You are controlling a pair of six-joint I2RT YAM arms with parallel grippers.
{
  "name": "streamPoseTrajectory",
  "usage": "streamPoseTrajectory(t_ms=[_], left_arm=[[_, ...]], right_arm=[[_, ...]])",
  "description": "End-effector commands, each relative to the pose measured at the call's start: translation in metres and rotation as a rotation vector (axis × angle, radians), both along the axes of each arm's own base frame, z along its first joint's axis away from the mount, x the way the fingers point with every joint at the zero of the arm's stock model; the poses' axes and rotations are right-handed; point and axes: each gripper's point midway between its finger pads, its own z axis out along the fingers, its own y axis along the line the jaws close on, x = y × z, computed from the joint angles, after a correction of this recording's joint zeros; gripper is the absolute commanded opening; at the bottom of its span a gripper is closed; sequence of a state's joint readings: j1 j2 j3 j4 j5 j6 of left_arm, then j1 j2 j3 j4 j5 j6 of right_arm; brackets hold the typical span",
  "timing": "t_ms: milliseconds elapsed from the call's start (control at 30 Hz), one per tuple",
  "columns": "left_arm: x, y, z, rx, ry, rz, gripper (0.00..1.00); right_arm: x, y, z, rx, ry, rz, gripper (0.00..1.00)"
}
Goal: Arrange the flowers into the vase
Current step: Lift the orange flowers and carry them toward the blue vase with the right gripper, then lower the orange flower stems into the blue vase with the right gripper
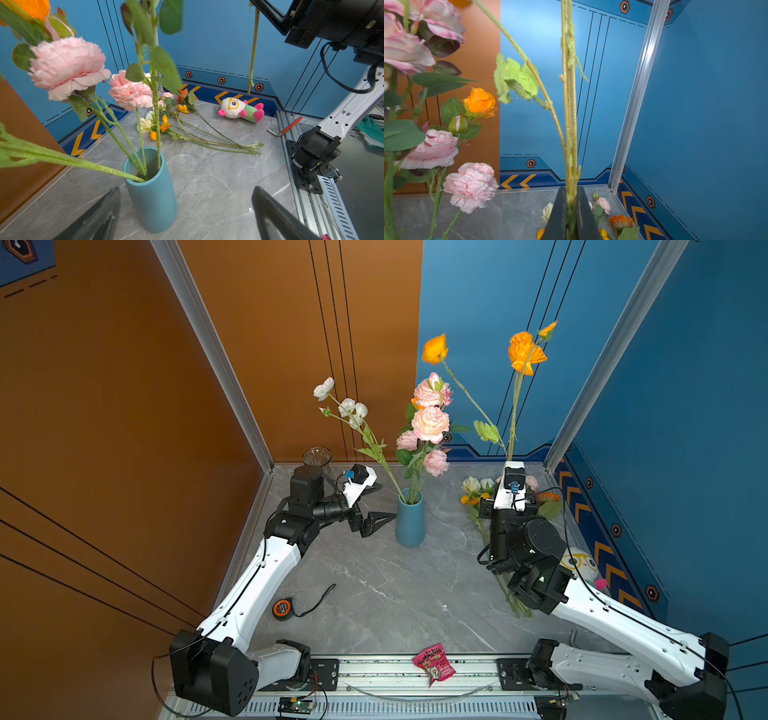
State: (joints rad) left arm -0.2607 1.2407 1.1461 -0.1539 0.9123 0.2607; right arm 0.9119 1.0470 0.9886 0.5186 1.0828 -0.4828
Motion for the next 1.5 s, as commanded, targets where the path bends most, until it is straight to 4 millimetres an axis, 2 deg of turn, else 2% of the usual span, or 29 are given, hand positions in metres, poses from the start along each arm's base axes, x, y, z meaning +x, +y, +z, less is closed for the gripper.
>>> streamPoseTrajectory(t_ms=[0,133,233,400,467,567,733,833,933,1067,1233,1467], left_arm=[[-0.008,-0.002,0.009,-0.038,-0.006,-0.043,0.98],[-0.009,-0.002,0.01,-0.04,-0.008,-0.046,0.98],[-0.01,-0.003,0.01,-0.041,-0.007,-0.048,0.98],[-0.009,-0.002,0.009,-0.04,-0.009,-0.043,0.98],[-0.008,-0.001,0.009,-0.041,-0.008,-0.041,0.98],[-0.008,0.002,0.011,-0.043,-0.013,-0.036,0.98],[-0.007,0.008,0.012,-0.048,-0.014,-0.031,0.98],[-0.006,0.009,0.012,-0.051,-0.01,-0.036,0.98],[-0.005,0.008,0.01,-0.055,0.003,-0.045,0.98],[-0.005,0.01,0.011,-0.059,0.005,-0.045,0.98],[-0.005,0.011,0.011,-0.059,0.003,-0.044,0.98],[0.0,0.018,0.012,-0.065,0.009,-0.031,0.98]], right_arm=[[-0.006,-0.022,-0.002,0.0,0.028,-0.09,0.0],[-0.005,-0.043,-0.03,0.047,0.074,-0.115,0.0],[-0.008,-0.061,-0.043,0.093,0.081,-0.126,0.0],[-0.017,-0.063,-0.037,0.124,0.026,-0.044,0.0],[-0.018,-0.051,-0.027,0.117,-0.013,0.041,0.0],[-0.019,-0.02,-0.008,0.107,-0.091,0.206,0.0],[-0.024,0.05,0.032,0.058,-0.186,0.445,0.0],[-0.028,0.092,0.049,0.061,-0.229,0.583,0.0],[-0.034,0.122,0.062,0.085,-0.285,0.67,0.0],[-0.026,0.15,0.064,0.158,-0.341,0.733,0.0],[0.0,0.185,0.045,0.166,-0.371,0.735,0.0],[0.043,0.193,0.019,0.223,-0.356,0.689,0.0]])
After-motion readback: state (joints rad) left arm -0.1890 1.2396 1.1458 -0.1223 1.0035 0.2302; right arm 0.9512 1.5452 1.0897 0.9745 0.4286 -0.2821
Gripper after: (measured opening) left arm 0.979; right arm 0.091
